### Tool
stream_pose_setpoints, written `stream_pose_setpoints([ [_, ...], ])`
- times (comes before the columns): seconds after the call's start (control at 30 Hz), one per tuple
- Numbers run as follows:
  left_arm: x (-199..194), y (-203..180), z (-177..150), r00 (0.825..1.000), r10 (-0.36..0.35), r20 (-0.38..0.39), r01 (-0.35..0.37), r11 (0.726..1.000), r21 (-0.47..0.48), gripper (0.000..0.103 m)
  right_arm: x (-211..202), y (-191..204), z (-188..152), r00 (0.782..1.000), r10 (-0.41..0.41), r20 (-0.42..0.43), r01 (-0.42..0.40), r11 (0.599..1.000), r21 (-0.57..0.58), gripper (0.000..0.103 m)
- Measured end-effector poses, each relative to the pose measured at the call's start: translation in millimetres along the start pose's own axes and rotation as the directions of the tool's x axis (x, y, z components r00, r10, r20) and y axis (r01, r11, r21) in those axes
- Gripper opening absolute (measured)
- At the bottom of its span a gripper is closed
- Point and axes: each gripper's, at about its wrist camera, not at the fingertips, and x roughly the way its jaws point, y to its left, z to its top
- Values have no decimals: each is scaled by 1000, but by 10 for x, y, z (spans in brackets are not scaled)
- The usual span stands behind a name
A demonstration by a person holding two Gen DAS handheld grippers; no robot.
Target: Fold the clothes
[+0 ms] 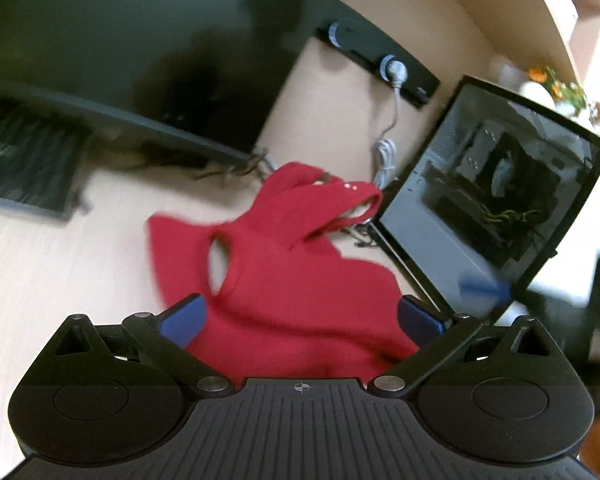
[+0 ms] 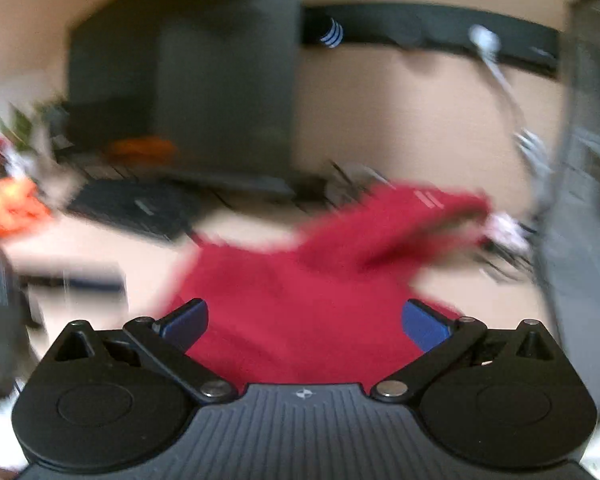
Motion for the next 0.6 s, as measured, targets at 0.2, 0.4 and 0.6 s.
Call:
stream_pose_setpoints([
  [0.2,631,61,161,993,87,-76,-82,994,65,103,-81,10,-568,995,-73,-64,76,997,31,103],
  [0.4,902,231,207,981,-105,-165,85,989,-121,103,-126,-111,-678,992,-90,-93,101,988,118,103],
  [0.6,1060,266,360,968,-241,-75,218,949,-229,103,-52,-176,-676,990,-92,-110,107,985,137,103],
])
